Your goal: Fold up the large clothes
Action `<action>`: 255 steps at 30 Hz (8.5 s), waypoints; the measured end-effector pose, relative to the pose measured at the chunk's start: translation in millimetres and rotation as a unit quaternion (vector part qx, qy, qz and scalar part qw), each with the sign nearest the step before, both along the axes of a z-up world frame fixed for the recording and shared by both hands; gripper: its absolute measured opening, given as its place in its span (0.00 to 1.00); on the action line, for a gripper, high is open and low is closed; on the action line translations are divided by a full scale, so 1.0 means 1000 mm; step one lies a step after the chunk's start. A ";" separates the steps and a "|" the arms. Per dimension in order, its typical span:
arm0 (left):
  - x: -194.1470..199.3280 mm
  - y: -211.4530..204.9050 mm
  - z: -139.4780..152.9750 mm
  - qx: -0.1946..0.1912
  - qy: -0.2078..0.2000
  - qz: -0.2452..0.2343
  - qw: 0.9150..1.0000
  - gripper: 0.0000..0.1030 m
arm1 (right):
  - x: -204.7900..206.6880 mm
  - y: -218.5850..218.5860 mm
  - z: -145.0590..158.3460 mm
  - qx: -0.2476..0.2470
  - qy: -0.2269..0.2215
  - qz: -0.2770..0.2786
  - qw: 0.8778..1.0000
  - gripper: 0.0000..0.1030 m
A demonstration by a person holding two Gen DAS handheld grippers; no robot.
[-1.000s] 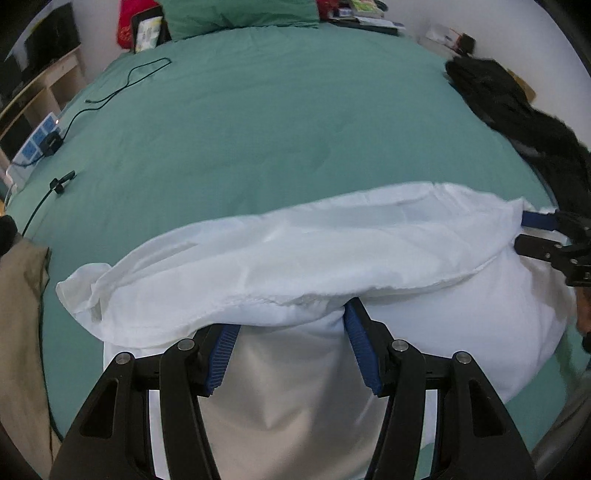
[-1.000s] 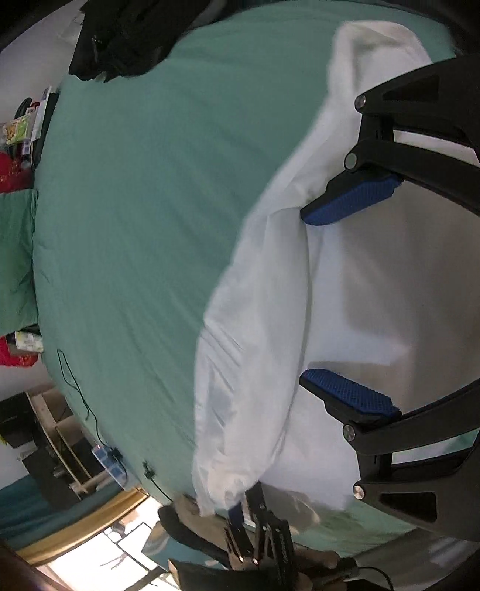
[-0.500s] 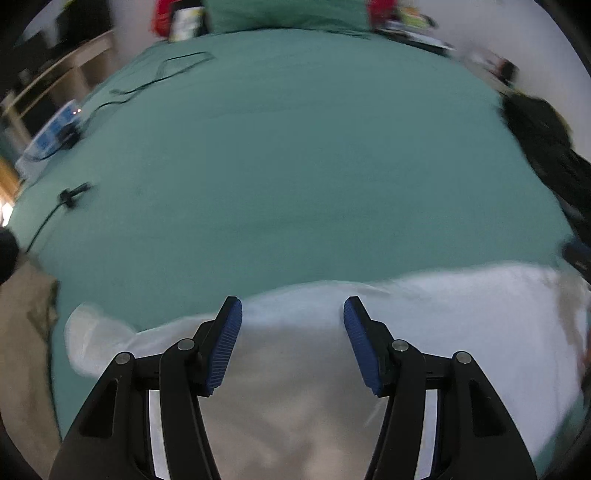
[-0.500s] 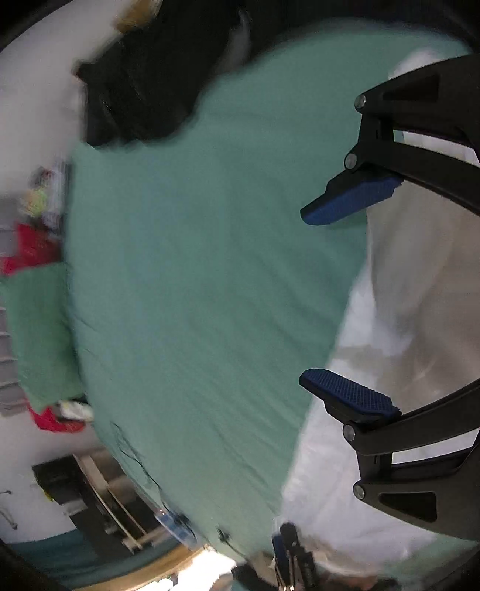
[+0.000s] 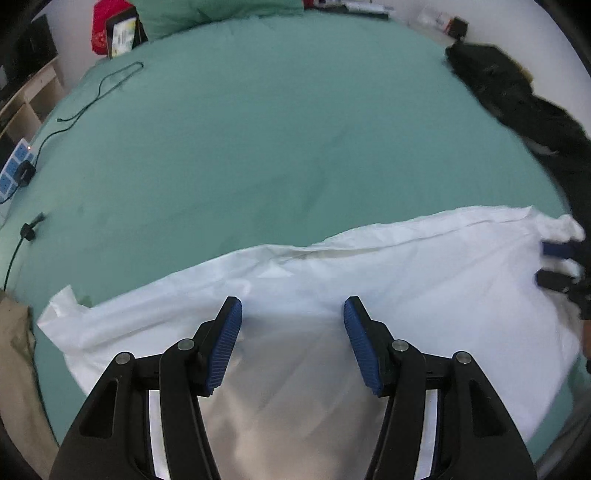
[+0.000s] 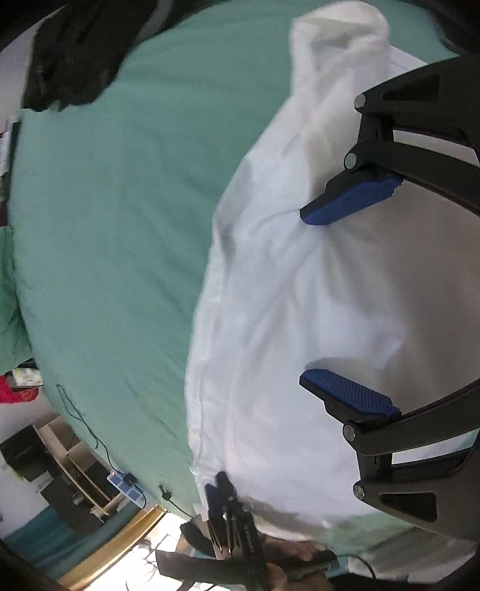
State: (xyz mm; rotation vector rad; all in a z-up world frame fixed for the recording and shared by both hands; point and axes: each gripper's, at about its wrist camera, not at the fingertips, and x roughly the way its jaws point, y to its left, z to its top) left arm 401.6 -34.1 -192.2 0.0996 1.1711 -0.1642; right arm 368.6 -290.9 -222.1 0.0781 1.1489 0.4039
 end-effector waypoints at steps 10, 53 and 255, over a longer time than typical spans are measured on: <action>0.045 -0.011 -0.006 0.024 -0.025 0.043 0.998 0.63 | 0.042 -0.004 -0.003 -0.078 -0.033 -0.033 0.996 0.78; -0.200 0.157 0.029 -0.052 -0.083 0.226 0.969 0.04 | -0.181 -0.080 0.021 0.103 -0.055 -0.258 0.959 0.05; -0.201 0.147 0.052 -0.179 -0.103 0.032 0.978 0.59 | -0.191 0.252 0.079 0.037 -0.087 0.068 0.993 0.64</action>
